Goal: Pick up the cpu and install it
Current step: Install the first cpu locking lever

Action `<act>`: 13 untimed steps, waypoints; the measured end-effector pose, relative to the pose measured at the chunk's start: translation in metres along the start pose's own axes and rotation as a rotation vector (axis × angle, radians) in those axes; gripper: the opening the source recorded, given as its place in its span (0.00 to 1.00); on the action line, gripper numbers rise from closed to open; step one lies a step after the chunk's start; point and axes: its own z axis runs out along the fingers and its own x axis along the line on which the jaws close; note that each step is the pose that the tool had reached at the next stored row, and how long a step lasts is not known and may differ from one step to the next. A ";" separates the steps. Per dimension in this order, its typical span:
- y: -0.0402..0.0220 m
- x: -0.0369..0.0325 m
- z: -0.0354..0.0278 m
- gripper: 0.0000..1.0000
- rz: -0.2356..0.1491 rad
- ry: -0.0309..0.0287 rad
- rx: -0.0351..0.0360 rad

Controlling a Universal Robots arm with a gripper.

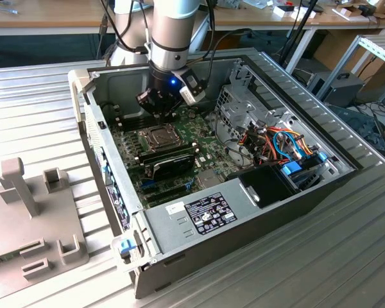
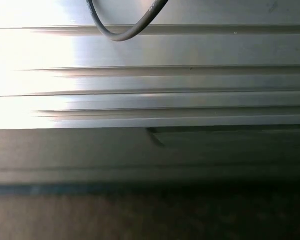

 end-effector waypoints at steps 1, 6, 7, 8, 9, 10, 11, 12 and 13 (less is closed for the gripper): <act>-0.0003 0.0000 0.0000 0.11 0.000 0.0000 0.0000; -0.0007 0.0000 0.0001 0.11 0.000 0.0002 0.0003; -0.0007 0.0000 0.0002 0.11 0.000 0.0002 0.0005; -0.0007 0.0000 0.0002 0.11 0.000 0.0002 0.0005; -0.0006 0.0000 0.0003 0.11 0.000 0.0002 0.0005; -0.0006 0.0000 0.0003 0.11 0.000 0.0001 0.0004; -0.0006 0.0000 0.0004 0.11 0.000 0.0001 0.0005; -0.0006 0.0000 0.0006 0.11 0.000 0.0000 0.0007; -0.0007 0.0000 0.0009 0.11 0.000 0.0000 0.0016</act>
